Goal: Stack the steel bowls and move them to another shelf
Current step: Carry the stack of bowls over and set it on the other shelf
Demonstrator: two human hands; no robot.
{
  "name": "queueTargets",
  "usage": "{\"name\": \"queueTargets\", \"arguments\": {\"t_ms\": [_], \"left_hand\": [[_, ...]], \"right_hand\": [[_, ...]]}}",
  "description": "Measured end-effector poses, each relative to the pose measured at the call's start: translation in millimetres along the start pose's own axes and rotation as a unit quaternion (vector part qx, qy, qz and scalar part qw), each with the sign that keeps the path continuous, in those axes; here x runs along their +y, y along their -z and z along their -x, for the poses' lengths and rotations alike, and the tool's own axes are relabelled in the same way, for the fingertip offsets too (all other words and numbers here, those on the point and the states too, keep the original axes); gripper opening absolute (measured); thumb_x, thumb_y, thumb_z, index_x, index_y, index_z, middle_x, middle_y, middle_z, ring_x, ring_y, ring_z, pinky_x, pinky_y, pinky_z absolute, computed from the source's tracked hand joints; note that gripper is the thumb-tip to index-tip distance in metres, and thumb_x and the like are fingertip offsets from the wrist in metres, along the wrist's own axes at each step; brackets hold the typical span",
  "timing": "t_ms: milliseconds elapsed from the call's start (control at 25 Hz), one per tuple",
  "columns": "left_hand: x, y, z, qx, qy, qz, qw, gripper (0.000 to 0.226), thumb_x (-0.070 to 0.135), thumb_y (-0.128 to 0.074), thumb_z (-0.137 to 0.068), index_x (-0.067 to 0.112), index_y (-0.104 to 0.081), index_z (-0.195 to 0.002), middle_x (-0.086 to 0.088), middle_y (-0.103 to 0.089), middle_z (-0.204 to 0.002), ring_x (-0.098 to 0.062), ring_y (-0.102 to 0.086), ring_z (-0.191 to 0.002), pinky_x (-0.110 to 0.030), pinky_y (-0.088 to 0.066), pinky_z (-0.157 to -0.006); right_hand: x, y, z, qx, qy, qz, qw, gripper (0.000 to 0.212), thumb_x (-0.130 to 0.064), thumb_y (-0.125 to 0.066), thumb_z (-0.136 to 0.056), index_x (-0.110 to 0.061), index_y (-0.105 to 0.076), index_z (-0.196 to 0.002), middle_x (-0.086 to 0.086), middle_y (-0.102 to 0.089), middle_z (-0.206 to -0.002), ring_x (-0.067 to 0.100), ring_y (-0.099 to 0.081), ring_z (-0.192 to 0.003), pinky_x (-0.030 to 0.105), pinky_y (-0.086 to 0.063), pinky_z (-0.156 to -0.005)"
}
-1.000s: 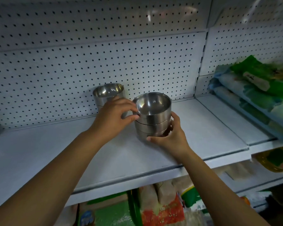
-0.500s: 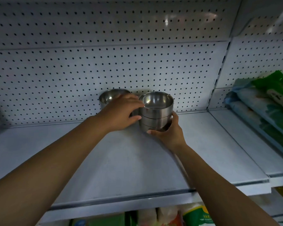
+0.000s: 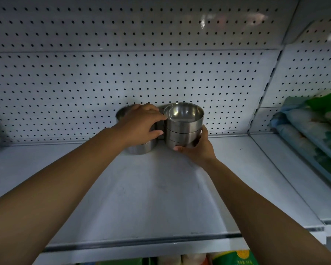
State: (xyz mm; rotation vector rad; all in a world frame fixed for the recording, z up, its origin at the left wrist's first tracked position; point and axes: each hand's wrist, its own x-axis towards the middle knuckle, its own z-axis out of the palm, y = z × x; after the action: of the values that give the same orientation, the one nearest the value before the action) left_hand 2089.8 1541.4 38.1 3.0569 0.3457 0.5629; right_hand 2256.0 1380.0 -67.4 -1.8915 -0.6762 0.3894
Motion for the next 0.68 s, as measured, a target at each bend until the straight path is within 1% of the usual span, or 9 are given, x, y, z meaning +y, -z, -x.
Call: {"name": "queueTargets", "arguments": {"t_ms": [120, 200, 280, 360, 400, 520, 600, 640, 680], "left_hand": [[2.7, -3.5, 2.0, 0.007, -0.002, 0.01, 1.0, 0.053, 0.039, -0.073, -0.091, 0.028, -0.059, -0.141, -0.007, -0.05, -0.15, -0.021, -0.039, -0.144, -0.04, -0.022, -0.118], [6.0, -3.4, 8.5, 0.029, 0.001, 0.037, 0.999, 0.052, 0.037, -0.074, -0.09, 0.024, -0.062, -0.139, -0.006, -0.054, -0.146, -0.021, -0.041, -0.142, -0.04, -0.025, -0.117], [9.2, -2.2, 22.1, 0.063, 0.006, 0.08, 0.995, 0.053, 0.039, -0.075, -0.089, 0.019, -0.064, -0.137, -0.006, -0.06, -0.14, -0.02, -0.046, -0.138, -0.037, -0.032, -0.113], [13.7, 0.0, 46.3, 0.092, 0.026, 0.133, 0.987, 0.055, 0.044, -0.071, -0.087, 0.018, -0.064, -0.135, -0.003, -0.062, -0.137, -0.014, -0.048, -0.132, -0.033, -0.037, -0.11], [16.2, 1.0, 62.6, 0.107, 0.041, 0.151, 0.982, 0.055, 0.045, -0.07, -0.086, 0.019, -0.064, -0.135, 0.001, -0.062, -0.136, -0.01, -0.049, -0.129, -0.031, -0.038, -0.108], [22.1, 2.2, 124.7, 0.152, 0.124, 0.181, 0.964, 0.05, 0.04, -0.076, -0.09, 0.022, -0.063, -0.135, 0.016, -0.056, -0.129, 0.0, -0.046, -0.123, -0.016, -0.033, -0.102], [21.8, -2.4, 172.0, 0.167, 0.202, 0.21, 0.942, 0.051, 0.035, -0.076, -0.09, 0.026, -0.06, -0.137, 0.022, -0.049, -0.129, 0.002, -0.043, -0.125, -0.012, -0.029, -0.104], [19.6, -5.8, 195.2, 0.165, 0.234, 0.22, 0.933, 0.053, 0.035, -0.075, -0.09, 0.027, -0.058, -0.139, 0.022, -0.047, -0.132, 0.003, -0.042, -0.126, -0.014, -0.029, -0.106], [15.8, -7.6, 220.5, 0.159, 0.26, 0.22, 0.927, 0.056, 0.035, -0.075, -0.09, 0.027, -0.057, -0.142, 0.021, -0.047, -0.135, 0.003, -0.04, -0.128, -0.016, -0.028, -0.108]], "right_hand": [[-5.2, -0.3, 5.3, -0.007, -0.01, 0.001, 1.0, 0.141, -0.033, -0.099, -0.066, -0.03, 0.002, -0.164, 0.003, -0.05, -0.155, 0.027, -0.05, -0.141, 0.041, -0.047, -0.11], [-11.5, 0.9, 16.1, -0.01, -0.022, 0.009, 1.0, 0.141, -0.034, -0.095, -0.072, -0.025, 0.011, -0.164, 0.005, -0.047, -0.158, 0.028, -0.048, -0.143, 0.043, -0.045, -0.113], [-17.4, 5.1, 32.4, -0.006, -0.023, 0.024, 0.999, 0.128, -0.033, -0.092, -0.077, -0.018, 0.0, -0.165, 0.005, -0.047, -0.156, 0.028, -0.049, -0.142, 0.035, -0.046, -0.105], [-22.7, 10.5, 54.5, 0.0, -0.024, 0.042, 0.999, 0.108, -0.032, -0.089, -0.081, -0.018, -0.018, -0.162, 0.004, -0.048, -0.155, 0.026, -0.048, -0.141, 0.027, -0.04, -0.094], [-24.0, 12.2, 66.7, -0.001, -0.024, 0.055, 0.998, 0.101, -0.032, -0.088, -0.083, -0.02, -0.024, -0.16, 0.002, -0.048, -0.156, 0.025, -0.048, -0.141, 0.025, -0.038, -0.093], [-29.2, 3.6, 103.9, -0.02, -0.032, 0.097, 0.995, 0.093, -0.036, -0.085, -0.085, -0.021, -0.031, -0.159, 0.001, -0.046, -0.158, 0.024, -0.045, -0.143, 0.024, -0.038, -0.092], [-35.8, -16.3, 130.8, -0.025, -0.028, 0.113, 0.993, 0.092, -0.038, -0.083, -0.086, -0.019, -0.031, -0.16, 0.001, -0.044, -0.16, 0.023, -0.043, -0.145, 0.025, -0.04, -0.099], [-40.2, -29.4, 144.2, -0.033, -0.011, 0.124, 0.992, 0.092, -0.039, -0.082, -0.087, -0.019, -0.031, -0.161, 0.001, -0.042, -0.162, 0.022, -0.04, -0.148, 0.027, -0.039, -0.107], [-45.6, -46.6, 157.9, -0.052, 0.014, 0.137, 0.989, 0.093, -0.04, -0.081, -0.088, -0.019, -0.029, -0.161, 0.0, -0.038, -0.165, 0.021, -0.034, -0.152, 0.029, -0.033, -0.116]]}}
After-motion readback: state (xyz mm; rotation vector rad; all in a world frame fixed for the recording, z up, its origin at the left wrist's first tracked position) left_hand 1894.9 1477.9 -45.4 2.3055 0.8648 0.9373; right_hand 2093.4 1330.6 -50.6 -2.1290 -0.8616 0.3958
